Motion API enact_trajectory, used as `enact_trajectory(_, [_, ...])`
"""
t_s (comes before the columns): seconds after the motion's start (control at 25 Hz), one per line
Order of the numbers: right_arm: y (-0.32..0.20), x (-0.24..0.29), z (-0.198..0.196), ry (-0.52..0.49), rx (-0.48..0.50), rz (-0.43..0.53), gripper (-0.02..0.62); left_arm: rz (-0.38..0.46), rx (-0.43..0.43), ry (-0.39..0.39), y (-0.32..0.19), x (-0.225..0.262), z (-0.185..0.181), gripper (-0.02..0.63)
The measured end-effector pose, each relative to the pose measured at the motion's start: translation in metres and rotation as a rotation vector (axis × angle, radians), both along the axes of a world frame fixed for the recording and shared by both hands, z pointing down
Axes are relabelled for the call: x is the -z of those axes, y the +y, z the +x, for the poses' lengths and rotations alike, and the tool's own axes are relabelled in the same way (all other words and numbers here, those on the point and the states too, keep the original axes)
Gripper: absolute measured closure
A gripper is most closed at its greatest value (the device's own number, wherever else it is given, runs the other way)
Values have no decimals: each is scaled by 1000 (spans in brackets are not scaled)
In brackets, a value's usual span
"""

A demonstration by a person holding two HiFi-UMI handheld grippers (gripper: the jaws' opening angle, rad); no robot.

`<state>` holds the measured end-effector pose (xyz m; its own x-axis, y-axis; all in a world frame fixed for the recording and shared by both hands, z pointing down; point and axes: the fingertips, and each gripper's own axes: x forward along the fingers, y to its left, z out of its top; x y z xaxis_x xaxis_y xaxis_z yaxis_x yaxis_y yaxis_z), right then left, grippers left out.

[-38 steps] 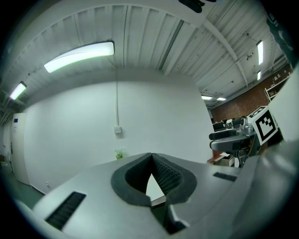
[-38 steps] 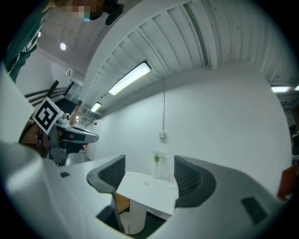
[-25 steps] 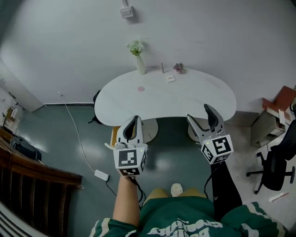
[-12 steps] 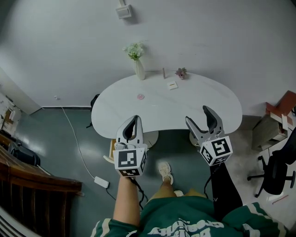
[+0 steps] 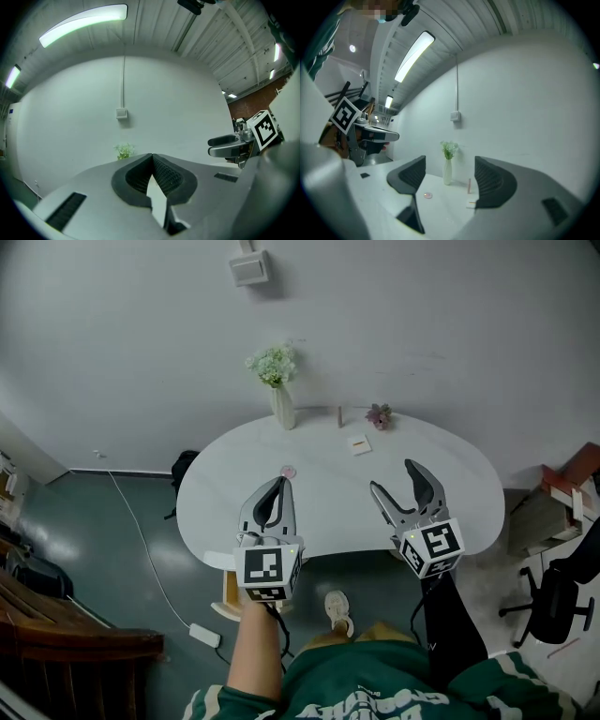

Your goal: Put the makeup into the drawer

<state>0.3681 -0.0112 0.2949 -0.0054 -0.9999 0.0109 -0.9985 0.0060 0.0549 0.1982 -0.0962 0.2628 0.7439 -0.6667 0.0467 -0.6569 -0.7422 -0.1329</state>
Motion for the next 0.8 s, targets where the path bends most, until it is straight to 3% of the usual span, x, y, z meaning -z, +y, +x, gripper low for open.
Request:
enact_trajectory(0.32, [-88, -36, 10, 24, 0, -83, 264, -33, -73, 12, -72, -24, 35, 606])
enact_trajectory(0.8, [-204, -138, 56, -40, 16, -247, 279, -118, -120, -10, -138, -78, 98, 606])
